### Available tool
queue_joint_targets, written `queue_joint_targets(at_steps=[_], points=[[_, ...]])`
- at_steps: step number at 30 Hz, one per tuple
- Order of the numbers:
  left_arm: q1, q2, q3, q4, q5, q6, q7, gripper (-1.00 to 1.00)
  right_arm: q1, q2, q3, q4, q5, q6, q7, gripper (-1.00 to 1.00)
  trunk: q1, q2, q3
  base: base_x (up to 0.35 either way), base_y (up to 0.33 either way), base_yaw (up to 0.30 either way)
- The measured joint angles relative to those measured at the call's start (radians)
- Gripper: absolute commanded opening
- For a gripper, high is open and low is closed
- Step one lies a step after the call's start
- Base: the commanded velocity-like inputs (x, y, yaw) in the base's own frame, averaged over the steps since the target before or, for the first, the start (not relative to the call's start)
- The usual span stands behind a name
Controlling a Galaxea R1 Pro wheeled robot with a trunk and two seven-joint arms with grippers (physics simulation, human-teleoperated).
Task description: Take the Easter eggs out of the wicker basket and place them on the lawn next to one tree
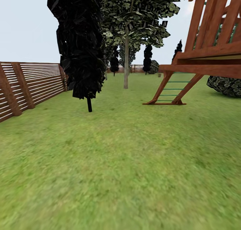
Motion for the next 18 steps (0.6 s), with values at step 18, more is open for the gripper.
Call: queue_joint_targets(at_steps=[18], points=[[0.000, 0.000, 0.000, 0.000, 0.000, 0.000, 0.000, 1.00, 0.000, 0.000, 0.000, 0.000, 0.000, 0.000, 0.001, 1.00, 0.000, 0.000, 0.000, 0.336, 0.000, -0.140]])
